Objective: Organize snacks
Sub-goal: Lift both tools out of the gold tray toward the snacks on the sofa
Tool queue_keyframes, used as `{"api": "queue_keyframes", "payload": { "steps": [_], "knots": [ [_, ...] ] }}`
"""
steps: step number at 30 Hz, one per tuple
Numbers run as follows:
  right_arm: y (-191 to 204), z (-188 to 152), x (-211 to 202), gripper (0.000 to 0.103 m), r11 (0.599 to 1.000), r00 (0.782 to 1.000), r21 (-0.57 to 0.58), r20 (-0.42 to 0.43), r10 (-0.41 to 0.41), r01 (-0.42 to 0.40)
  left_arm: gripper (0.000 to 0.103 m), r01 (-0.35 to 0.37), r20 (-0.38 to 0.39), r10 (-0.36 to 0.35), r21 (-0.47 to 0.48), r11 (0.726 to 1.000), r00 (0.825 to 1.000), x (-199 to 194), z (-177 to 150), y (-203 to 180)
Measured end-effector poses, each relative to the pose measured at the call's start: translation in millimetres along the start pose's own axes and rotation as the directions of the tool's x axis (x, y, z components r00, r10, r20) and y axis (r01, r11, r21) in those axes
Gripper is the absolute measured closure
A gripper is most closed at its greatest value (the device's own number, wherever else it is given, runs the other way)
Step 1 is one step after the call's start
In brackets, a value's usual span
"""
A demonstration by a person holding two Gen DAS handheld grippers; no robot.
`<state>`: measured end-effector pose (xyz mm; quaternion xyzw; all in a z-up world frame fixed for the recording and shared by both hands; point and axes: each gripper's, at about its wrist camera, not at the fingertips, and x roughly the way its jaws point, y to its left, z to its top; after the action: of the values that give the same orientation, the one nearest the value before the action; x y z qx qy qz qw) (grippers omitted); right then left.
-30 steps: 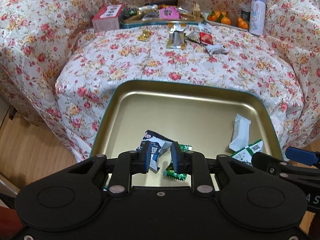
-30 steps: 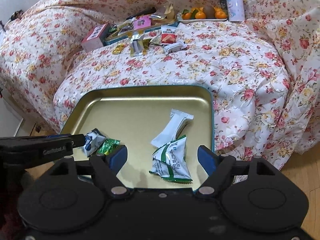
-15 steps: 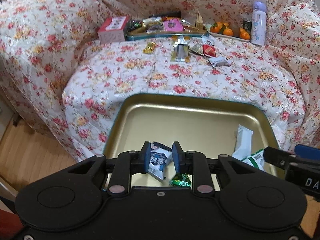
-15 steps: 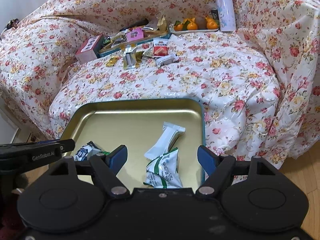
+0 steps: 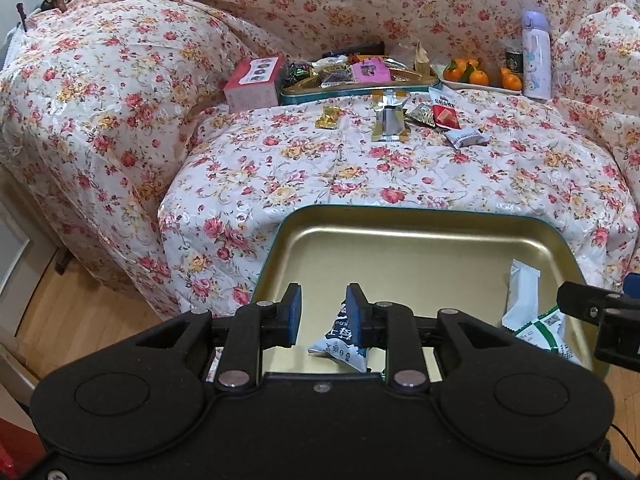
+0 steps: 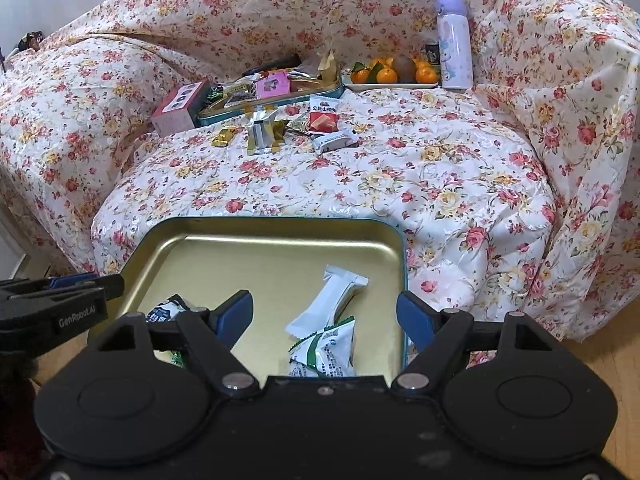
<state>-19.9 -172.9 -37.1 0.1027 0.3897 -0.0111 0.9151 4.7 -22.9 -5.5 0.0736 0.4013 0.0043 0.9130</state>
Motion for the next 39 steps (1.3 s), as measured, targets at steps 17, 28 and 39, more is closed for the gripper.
{"api": "queue_keyframes", "payload": {
  "steps": [17, 28, 39],
  "knots": [
    [10.7, 8.2, 14.0, 0.021, 0.997, 0.995, -0.037, -0.071, 0.07, -0.073, 0.067, 0.105, -0.147, -0.102, 0.012, 0.994, 0.984, 19.4, -2.6, -1.9],
    [4.3, 21.6, 37.1, 0.022, 0.996, 0.986, 0.015, -0.142, 0.088, -0.087, 0.067, 0.128, -0.194, -0.124, 0.012, 0.992, 0.973, 37.3, 14.7, 4.0],
    [2.6, 49.1, 68.1, 0.023, 0.997, 0.98, 0.036, -0.184, 0.077, -0.072, 0.067, 0.142, -0.199, -0.136, 0.016, 0.99, 0.97, 65.7, 51.7, 7.8]
  ]
}}
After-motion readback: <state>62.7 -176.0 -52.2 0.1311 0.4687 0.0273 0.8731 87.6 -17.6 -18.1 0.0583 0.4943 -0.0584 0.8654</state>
